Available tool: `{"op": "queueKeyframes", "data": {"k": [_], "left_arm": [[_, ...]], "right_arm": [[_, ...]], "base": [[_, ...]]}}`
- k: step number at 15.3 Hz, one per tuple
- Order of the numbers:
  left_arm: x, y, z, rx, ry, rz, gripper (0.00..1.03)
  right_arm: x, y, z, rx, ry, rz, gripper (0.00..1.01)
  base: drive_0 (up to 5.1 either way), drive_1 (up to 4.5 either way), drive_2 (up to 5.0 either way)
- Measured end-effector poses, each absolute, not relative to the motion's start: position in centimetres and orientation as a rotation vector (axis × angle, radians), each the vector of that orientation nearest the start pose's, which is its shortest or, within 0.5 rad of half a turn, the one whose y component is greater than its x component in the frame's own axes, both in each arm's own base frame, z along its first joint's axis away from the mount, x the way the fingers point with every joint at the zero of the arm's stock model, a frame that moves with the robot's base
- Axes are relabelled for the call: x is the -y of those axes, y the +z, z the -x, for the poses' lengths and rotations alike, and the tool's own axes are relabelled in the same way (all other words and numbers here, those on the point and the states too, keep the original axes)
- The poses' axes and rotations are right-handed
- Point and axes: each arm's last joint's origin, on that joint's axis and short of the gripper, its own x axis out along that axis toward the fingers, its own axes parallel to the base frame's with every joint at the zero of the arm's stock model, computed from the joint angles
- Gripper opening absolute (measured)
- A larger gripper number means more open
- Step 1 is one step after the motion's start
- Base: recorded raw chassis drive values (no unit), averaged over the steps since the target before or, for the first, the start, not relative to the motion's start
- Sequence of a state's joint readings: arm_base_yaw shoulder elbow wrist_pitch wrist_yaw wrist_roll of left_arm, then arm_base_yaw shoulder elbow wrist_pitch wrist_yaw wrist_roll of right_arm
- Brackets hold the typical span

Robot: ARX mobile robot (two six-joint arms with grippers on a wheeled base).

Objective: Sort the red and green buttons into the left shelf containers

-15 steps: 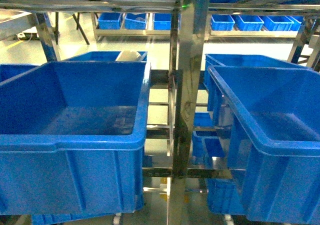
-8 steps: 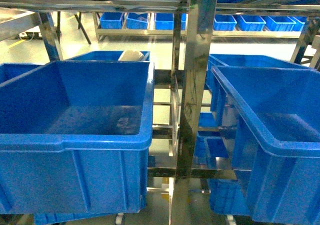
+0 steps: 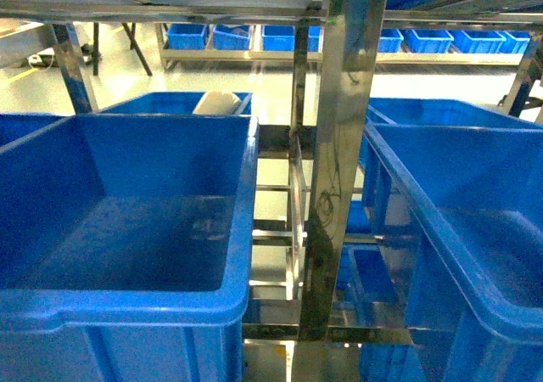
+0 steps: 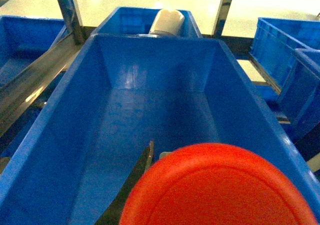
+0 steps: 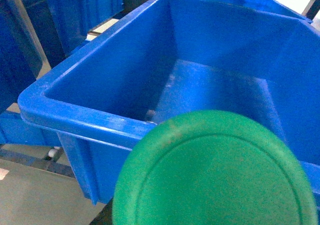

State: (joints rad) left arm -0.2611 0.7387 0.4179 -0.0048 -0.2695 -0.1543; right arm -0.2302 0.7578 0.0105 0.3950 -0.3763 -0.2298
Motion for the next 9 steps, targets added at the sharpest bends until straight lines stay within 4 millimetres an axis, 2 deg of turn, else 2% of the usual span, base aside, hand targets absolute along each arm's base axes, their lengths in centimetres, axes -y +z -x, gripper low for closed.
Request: {"op": "queueKeyframes", "data": {"k": [9], "left_arm": [[3.57, 22.94, -16.37, -0.32, 0.034, 0.066, 0.26]], "right_arm": [[1.96, 13.0, -13.44, -0.334, 0.184, 0.118, 0.26]], "base": [[0.0, 0.0, 0.0]]}}
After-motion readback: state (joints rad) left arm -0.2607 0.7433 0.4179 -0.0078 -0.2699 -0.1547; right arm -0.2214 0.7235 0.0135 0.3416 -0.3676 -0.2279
